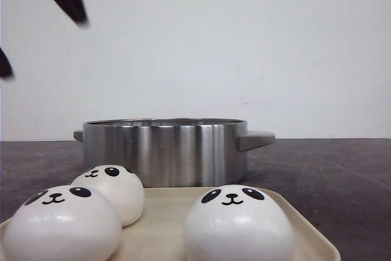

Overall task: Steam buns
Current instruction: 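Lower the left gripper onto the other far panda bun and close, then carry the bun with the left gripper into the pot and release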

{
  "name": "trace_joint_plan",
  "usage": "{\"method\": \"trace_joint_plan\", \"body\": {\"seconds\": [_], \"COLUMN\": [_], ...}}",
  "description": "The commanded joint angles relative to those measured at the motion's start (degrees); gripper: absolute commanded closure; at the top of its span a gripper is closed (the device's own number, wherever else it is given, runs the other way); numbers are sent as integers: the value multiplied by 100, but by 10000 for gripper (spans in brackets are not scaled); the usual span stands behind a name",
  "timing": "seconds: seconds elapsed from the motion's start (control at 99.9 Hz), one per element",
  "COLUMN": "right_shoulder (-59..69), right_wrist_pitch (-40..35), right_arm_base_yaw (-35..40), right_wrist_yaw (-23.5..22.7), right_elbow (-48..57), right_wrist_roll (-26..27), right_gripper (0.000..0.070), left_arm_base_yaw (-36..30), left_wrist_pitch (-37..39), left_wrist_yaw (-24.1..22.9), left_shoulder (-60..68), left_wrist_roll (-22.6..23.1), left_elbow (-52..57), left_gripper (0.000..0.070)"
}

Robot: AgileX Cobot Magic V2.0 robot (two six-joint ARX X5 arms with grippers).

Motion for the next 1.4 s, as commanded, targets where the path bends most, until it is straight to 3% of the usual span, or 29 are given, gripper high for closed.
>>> {"method": "trace_joint_plan", "body": {"seconds": [0.0, 0.17, 0.641, 0.681, 0.721, 0.751, 0.821, 0.981, 1.191, 1.271, 1.391], "right_shoulder": [101, 103, 103, 103, 103, 103, 103, 105, 105, 105, 105], "right_wrist_pitch": [-225, -684, -682, -682, -682, -684, -682, -682, -684, -682, -682], "right_arm_base_yaw": [378, 968, 1733, 1738, 1738, 1738, 1738, 1738, 1738, 1738, 1738], "right_wrist_yaw": [474, 1152, 1770, 1768, 1770, 1784, 1801, 1847, 1851, 1851, 1849], "right_elbow": [105, 105, 103, 103, 103, 103, 103, 103, 103, 103, 103], "right_wrist_roll": [393, 955, 1296, 1296, 1296, 1298, 1318, 1331, 1331, 1331, 1333], "right_gripper": [688, 688, 688, 688, 688, 688, 688, 688, 688, 688, 688], "left_arm_base_yaw": [-94, -136, -133, -133, -133, -133, -136, -133, -199, -258, -229], "left_wrist_pitch": [118, 398, 1370, 1373, 1366, 1359, 1320, 1213, 1259, 1408, 1650], "left_wrist_yaw": [-24, -20, -170, -170, -170, -168, -153, -81, 822, 667, -9], "left_shoulder": [431, 1460, 3023, 3071, 3097, 3110, 3108, 2924, 1781, 1263, 938], "left_wrist_roll": [44, -28, -155, -155, -149, -125, -39, 68, -42, -153, -131], "left_elbow": [37, 37, 39, 39, 39, 39, 39, 66, 258, 455, 866], "left_gripper": [34, 33, 41, 95, 203, 328, 700, 690, 690, 690, 690]}}
